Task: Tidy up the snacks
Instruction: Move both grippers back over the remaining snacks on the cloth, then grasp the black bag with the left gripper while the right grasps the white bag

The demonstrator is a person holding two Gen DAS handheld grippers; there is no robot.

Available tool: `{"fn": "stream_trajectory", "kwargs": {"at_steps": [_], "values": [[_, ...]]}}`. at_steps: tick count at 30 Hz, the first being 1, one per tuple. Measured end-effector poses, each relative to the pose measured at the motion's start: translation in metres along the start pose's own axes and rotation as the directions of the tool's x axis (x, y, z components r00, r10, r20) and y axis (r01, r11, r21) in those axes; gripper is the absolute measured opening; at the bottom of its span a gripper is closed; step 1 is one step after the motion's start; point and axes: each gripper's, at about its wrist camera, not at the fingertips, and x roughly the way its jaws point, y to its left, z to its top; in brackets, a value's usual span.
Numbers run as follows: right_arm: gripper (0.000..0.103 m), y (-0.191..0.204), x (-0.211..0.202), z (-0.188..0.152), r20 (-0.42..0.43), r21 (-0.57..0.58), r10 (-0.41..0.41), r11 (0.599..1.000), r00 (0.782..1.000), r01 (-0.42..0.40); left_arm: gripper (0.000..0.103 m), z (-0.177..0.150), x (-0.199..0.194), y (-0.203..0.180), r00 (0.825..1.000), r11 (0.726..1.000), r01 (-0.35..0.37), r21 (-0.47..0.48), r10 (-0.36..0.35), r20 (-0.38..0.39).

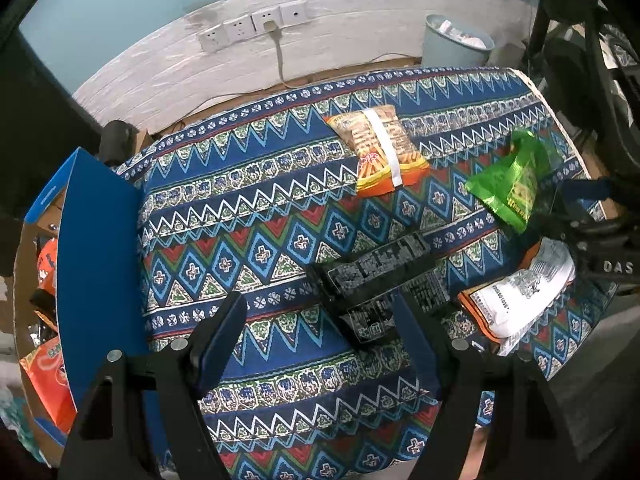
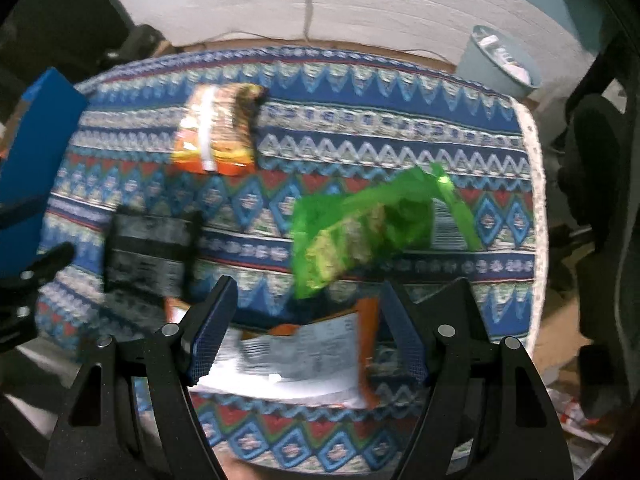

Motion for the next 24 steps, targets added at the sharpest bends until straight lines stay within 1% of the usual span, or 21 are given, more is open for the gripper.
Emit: {"fn": "stream_trajectory", "kwargs": {"at_steps": [3,5,8,11,15,18,20,21,23,24], "values": [[0.073,-0.004,0.006,-0.001,-0.011,-0.021,-0.058,0.998,0.998,0.058,0.077,-0.003,0.001,-0.003,1.000,1.000,-0.013,0.013,0.013,0.000],[0.073,-0.004,0.012,-0.004,-0.037,-0.053,-0.094,0.994,0.995,0.092,0.077,-0.005,0.003,-0.003,1.000,1.000,-0.021,0.017,0.021,-0.004],[0.073,-0.002,0.022,-0.012,-0.084,-0.105,-0.158,0.983,0.984,0.149,0.077,-0.007,0.003,-0.003,0.999,0.999,-0.032,0.018,0.032,-0.009],[0.073,-0.004,0.022,-0.020,-0.103,-0.114,-0.161,0.982,0.982,0.149,0.077,-0.007,0.001,-0.002,0.999,0.999,-0.037,0.014,0.037,-0.006],[0.073,-0.013,0.016,-0.031,-0.125,-0.080,-0.127,0.990,0.984,0.118,0.077,-0.010,-0.003,-0.003,0.999,0.999,-0.039,0.019,0.039,-0.002],[0.073,-0.023,0.007,-0.038,-0.128,-0.036,-0.064,0.998,0.990,0.060,0.077,-0.013,-0.004,-0.006,0.999,0.998,-0.047,0.035,0.047,0.001],[0.073,-0.029,-0.004,-0.039,-0.098,-0.017,-0.026,1.000,0.995,0.025,0.077,-0.014,-0.006,-0.007,0.999,0.998,-0.046,0.039,0.046,0.001],[0.073,-0.031,-0.012,-0.037,-0.069,-0.014,-0.003,1.000,0.998,0.002,0.077,-0.015,-0.007,-0.006,0.999,0.998,-0.043,0.037,0.043,0.002],[0.073,-0.030,-0.027,-0.034,-0.020,-0.034,0.055,0.998,0.998,-0.056,0.077,-0.017,-0.009,-0.005,0.999,0.999,-0.034,0.029,0.034,0.004],[0.073,-0.025,-0.031,-0.034,-0.016,-0.063,0.085,0.994,0.996,-0.086,0.080,-0.018,-0.010,-0.004,1.000,0.999,-0.029,0.026,0.029,0.005]]}}
